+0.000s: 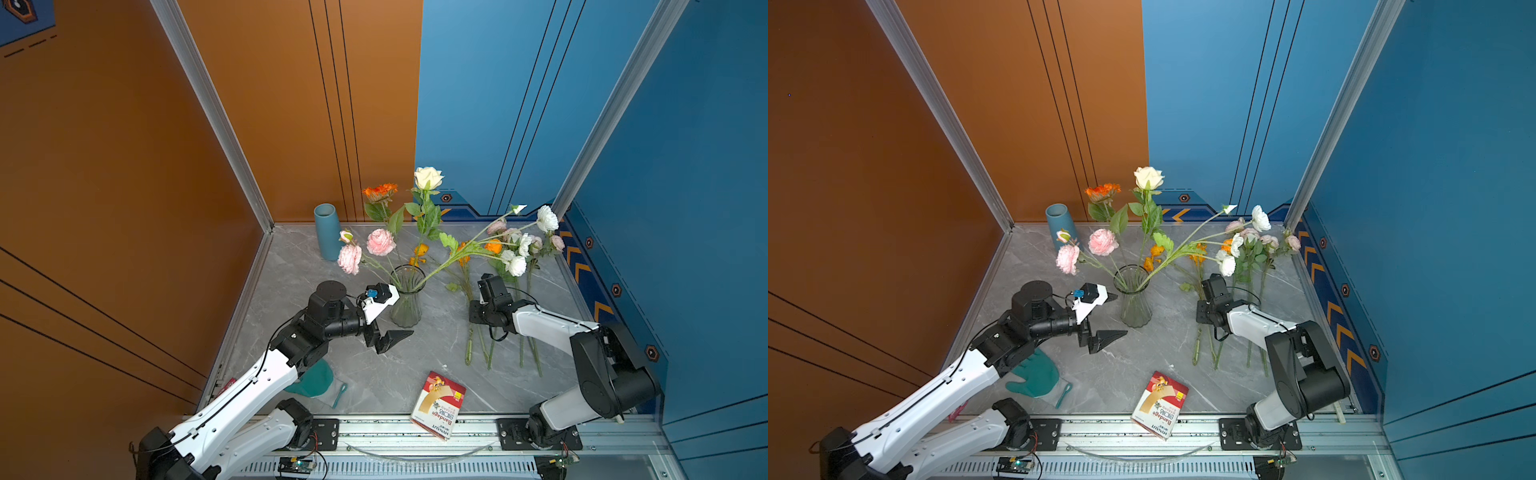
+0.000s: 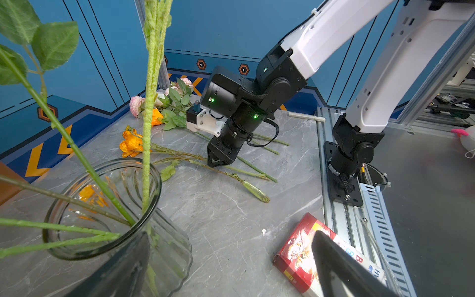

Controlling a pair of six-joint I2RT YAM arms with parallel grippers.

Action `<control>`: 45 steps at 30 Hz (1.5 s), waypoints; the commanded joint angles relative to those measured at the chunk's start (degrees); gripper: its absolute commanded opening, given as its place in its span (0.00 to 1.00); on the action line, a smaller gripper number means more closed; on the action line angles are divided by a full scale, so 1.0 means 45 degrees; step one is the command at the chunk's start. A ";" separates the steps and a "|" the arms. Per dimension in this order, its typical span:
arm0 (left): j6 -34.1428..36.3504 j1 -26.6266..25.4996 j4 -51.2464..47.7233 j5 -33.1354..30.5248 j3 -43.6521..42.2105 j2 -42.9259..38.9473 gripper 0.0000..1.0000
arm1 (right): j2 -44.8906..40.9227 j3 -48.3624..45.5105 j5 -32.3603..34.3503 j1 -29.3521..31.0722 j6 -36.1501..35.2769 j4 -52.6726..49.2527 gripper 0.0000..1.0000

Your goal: Arrange the flowers into the vase

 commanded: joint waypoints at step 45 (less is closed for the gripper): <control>0.0291 -0.0040 -0.0340 -0.0256 0.0461 -0.0309 0.98 | -0.3958 0.1364 -0.1182 -0.3221 -0.0287 -0.2465 0.00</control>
